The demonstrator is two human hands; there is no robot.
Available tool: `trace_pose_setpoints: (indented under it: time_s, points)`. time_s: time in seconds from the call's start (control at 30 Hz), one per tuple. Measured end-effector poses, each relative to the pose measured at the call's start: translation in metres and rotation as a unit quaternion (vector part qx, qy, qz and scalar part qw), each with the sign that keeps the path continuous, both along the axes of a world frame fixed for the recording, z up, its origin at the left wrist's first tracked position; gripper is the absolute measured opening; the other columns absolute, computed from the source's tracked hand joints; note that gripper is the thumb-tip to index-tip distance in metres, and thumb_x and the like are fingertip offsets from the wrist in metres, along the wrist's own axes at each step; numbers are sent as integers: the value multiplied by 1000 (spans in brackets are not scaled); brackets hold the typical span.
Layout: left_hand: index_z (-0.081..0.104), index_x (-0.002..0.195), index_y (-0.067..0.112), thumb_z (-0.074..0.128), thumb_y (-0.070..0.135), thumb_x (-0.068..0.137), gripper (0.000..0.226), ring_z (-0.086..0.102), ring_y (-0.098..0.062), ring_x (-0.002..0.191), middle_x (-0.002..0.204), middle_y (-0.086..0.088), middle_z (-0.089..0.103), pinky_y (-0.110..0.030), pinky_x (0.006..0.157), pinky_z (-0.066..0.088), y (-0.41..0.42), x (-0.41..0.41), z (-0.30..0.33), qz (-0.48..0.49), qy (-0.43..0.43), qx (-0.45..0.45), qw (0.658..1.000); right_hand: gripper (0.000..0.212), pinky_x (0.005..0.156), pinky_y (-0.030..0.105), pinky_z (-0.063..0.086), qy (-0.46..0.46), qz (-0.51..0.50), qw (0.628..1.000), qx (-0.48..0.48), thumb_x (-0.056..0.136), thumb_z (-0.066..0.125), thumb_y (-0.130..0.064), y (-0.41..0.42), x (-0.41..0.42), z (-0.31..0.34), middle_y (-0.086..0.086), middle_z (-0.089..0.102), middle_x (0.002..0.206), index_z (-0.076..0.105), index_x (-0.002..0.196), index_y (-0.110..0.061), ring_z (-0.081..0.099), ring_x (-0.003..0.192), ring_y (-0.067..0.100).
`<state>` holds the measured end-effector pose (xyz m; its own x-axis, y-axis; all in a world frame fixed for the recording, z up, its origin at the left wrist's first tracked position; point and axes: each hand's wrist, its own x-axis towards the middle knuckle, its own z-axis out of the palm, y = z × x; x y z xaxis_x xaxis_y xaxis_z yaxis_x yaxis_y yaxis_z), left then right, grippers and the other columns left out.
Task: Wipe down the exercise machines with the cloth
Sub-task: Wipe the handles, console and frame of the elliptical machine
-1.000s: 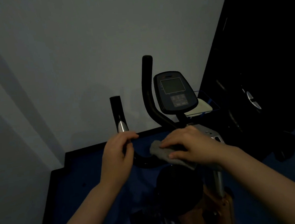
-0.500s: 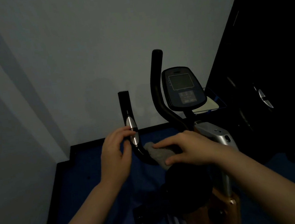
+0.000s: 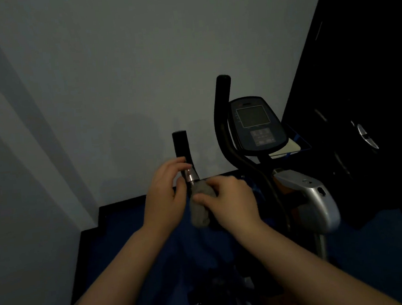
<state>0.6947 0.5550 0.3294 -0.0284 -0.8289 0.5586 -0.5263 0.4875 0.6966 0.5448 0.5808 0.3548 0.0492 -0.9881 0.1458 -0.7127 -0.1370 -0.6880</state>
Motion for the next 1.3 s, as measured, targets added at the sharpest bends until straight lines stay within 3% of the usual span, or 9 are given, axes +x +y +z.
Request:
trace_pose_setpoints:
  time_s: [0.07, 0.2, 0.3, 0.4, 0.5, 0.67, 0.9, 1.07, 1.3]
  points:
    - [63, 110, 17, 45, 4, 91, 29, 46, 2, 115, 124, 6, 55, -2, 97, 29, -8, 3, 8, -9, -11, -5, 1000, 30, 71, 14, 51, -68, -16, 998, 1, 84, 72, -37, -4, 4, 1, -6, 72, 100, 70, 111, -23, 65, 86, 3]
    - [64, 110, 13, 47, -4, 91, 31, 49, -6, 116, 125, 0, 56, -2, 97, 29, -26, 16, 23, -7, -46, -34, 998, 27, 57, 4, 41, 4, 1, 1000, -12, 87, 67, -39, -2, 10, 4, -6, 71, 96, 70, 107, -22, 58, 76, -1]
    - [64, 111, 11, 45, 1, 86, 33, 51, -15, 115, 122, -3, 58, -6, 98, 30, -44, 19, 33, -6, -81, -54, 995, 29, 69, 17, 49, -43, -22, 998, -44, 87, 69, -35, -33, 23, 21, -3, 71, 100, 69, 111, -19, 61, 83, 4]
    - [62, 115, 11, 41, -4, 82, 42, 53, -17, 112, 118, -3, 59, -11, 96, 34, -55, 22, 40, -7, -82, -60, 995, 42, 83, 25, 55, -199, -77, 974, -74, 85, 72, -32, -52, 43, 21, -2, 70, 109, 63, 125, -20, 63, 92, 4]
    - [59, 123, 13, 38, -15, 85, 51, 49, -7, 110, 119, 4, 54, -3, 93, 31, -61, 29, 39, -7, -64, -37, 997, 56, 93, 27, 51, -214, -103, 968, -80, 87, 69, -36, -50, 61, 5, -3, 65, 121, 51, 139, -22, 60, 106, 7]
    - [55, 131, 9, 37, -16, 88, 53, 45, 0, 110, 127, -3, 55, 5, 90, 26, -68, 35, 34, -31, -59, 3, 998, 40, 89, 20, 52, -282, -82, 951, -100, 92, 65, -32, -80, 62, 27, -6, 69, 113, 59, 131, -24, 62, 98, 1]
    - [52, 134, 11, 37, -14, 91, 52, 43, 4, 113, 129, 4, 50, 1, 98, 28, -62, 31, 30, -59, -21, 8, 998, 16, 73, 22, 55, -208, -53, 974, -73, 92, 65, -27, -67, 46, 16, -9, 69, 86, 69, 107, -26, 66, 83, 6]
    - [41, 144, 18, 37, -6, 97, 53, 40, -7, 133, 148, 0, 43, -26, 114, 30, -55, 29, 22, -89, 31, 55, 994, 21, 76, 15, 53, -261, -56, 959, -95, 91, 66, -26, -76, 56, 21, -13, 68, 89, 67, 112, -29, 64, 85, -3]
    - [30, 147, 22, 34, -5, 99, 55, 26, 3, 137, 151, 10, 29, -3, 109, 16, -43, 21, 17, -90, 53, 75, 992, 18, 73, 23, 53, -248, -64, 966, -46, 88, 69, -25, -79, 45, 16, -4, 71, 88, 72, 105, -19, 67, 83, 7]
